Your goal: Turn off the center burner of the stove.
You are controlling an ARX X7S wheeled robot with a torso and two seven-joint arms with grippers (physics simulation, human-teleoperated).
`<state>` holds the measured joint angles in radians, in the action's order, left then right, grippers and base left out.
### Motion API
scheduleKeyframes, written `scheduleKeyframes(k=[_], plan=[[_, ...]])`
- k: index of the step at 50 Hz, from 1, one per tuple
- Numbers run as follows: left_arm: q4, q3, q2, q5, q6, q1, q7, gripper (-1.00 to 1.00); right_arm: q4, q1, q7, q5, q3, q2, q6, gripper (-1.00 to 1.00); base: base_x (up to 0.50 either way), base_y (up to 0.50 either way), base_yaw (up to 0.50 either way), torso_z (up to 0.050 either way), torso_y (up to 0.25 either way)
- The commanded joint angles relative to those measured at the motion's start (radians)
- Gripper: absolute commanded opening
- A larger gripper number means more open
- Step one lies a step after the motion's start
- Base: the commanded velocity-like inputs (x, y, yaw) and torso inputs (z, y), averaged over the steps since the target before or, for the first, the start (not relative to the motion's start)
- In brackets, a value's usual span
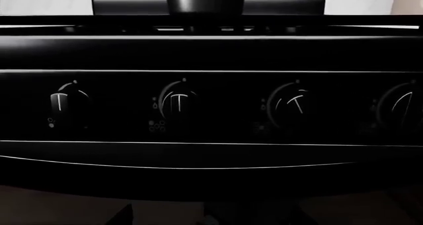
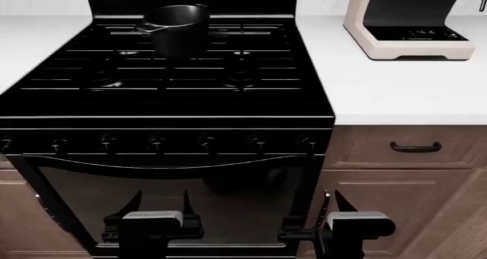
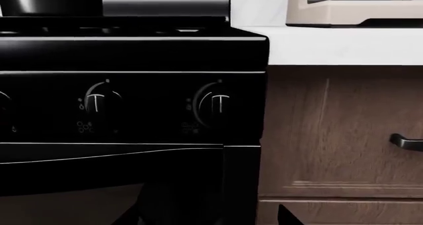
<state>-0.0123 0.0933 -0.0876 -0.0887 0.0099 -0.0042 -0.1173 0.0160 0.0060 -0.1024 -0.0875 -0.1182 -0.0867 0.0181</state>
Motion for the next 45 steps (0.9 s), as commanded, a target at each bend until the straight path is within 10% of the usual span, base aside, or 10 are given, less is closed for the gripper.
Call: scheduleKeyframes(k=[1, 45], plan=[[-0.003, 0.016, -0.012, -0.013, 0.003, -0.002, -0.015, 1.0, 0.001, 0.002, -0.015, -0.014, -0.015, -0.014, 0.004, 1.0, 0.0, 0.07, 0.0, 0.0, 0.0], [-0.006, 0.06, -0.048, -0.052, 0.01, -0.006, -0.051, 1.0, 0.002, 0.005, -0.056, -0.049, -0.057, -0.049, 0.012, 1.0, 0.0, 0.1, 0.0, 0.0, 0.0]])
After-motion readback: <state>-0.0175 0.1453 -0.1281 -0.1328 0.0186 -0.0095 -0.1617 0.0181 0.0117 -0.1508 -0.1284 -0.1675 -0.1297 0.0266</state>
